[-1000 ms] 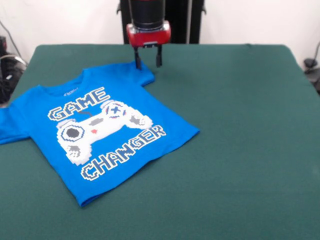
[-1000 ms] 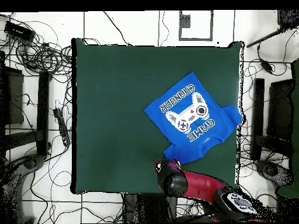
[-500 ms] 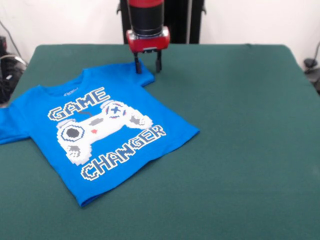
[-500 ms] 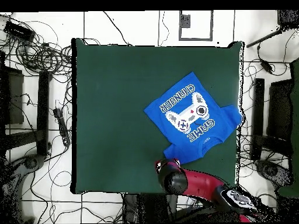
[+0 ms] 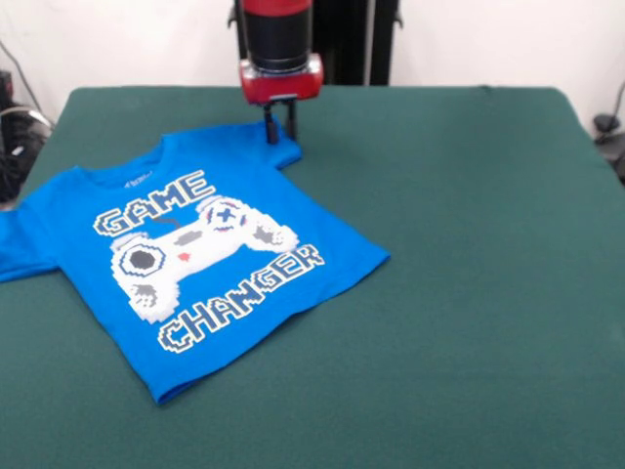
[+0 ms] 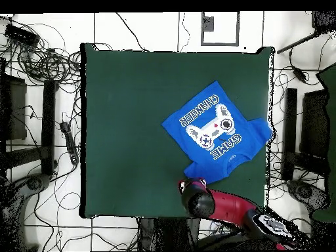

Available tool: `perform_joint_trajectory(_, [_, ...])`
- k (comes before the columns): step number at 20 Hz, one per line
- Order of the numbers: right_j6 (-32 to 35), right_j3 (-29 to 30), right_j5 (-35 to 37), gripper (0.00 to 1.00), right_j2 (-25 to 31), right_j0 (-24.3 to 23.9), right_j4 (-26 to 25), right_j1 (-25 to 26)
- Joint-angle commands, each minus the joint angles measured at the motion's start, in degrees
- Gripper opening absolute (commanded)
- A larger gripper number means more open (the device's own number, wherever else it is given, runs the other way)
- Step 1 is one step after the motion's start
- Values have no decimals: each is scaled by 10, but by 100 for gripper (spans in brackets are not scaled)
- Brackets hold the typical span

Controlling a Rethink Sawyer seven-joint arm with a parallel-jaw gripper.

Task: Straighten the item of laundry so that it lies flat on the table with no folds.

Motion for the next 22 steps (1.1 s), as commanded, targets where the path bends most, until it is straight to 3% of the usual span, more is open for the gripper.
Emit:
perform_joint_trajectory(1, [57, -114, 33, 0, 38, -6, 9, 84])
perform_joint_trajectory(13, [69, -96, 49, 0, 34, 2, 19, 67])
perform_joint_trajectory(22, [125, -8, 19, 0, 18, 44, 39, 16])
